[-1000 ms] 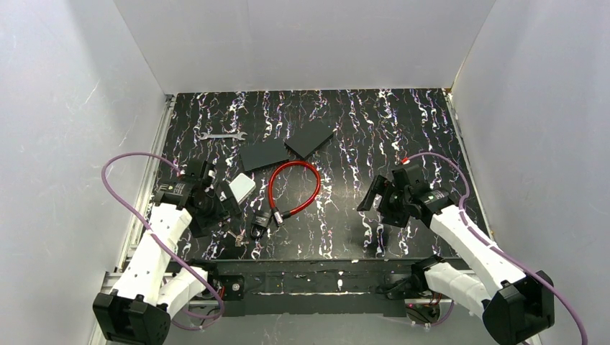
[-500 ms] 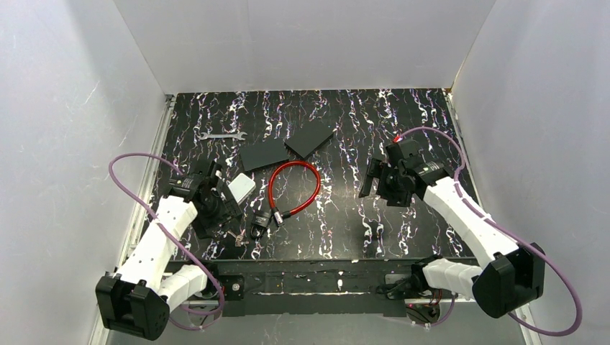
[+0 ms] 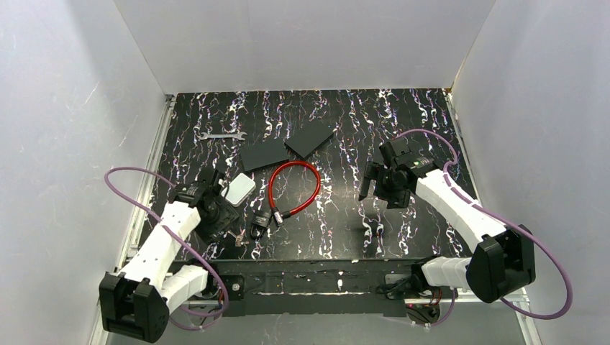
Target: Unlock with the key
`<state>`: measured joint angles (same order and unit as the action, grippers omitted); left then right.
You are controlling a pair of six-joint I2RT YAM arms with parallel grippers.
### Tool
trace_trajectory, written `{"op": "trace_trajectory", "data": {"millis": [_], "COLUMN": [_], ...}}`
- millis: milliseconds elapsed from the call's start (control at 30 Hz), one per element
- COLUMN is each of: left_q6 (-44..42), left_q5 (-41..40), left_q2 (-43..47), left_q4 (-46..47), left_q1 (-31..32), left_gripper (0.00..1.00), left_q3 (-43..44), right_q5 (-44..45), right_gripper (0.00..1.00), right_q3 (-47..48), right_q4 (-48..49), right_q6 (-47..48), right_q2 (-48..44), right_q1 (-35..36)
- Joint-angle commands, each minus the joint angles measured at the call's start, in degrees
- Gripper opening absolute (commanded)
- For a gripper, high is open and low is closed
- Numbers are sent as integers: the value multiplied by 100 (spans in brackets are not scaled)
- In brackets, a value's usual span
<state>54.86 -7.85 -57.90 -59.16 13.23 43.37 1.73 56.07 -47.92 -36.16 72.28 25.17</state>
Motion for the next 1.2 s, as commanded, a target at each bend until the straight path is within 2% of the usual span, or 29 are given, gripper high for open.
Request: {"op": "trace_trajectory", "data": {"millis": [0, 167, 367, 733, 867, 1167], "left_q6": [149, 202, -345, -628, -676, -612], "left_q5": [-390, -370, 203, 111, -45, -287], "left_q2": [-406, -1070, -1127, -1470, -1536, -1295], "left_q4": [202, 436, 1340, 1967, 1958, 1585], "left_q1": [-131, -260, -643, -681, -690, -717], "left_gripper": [58, 55, 55, 49, 49, 55], "left_q3": [263, 220, -303, -448, -462, -414], "right_q5": [74, 165, 108, 55, 71, 100], "right_gripper": [100, 100, 100, 100, 100, 100], "right_q3": [151, 74, 117, 283, 343, 344], "right_q4": [-84, -132, -173, -369, -481, -607], "right_q6": [-232, -339, -334, -390, -367, -363], "right_q2": [-16, -153, -42, 23, 10, 7], "right_q1": [14, 23, 23, 41, 41, 41]}}
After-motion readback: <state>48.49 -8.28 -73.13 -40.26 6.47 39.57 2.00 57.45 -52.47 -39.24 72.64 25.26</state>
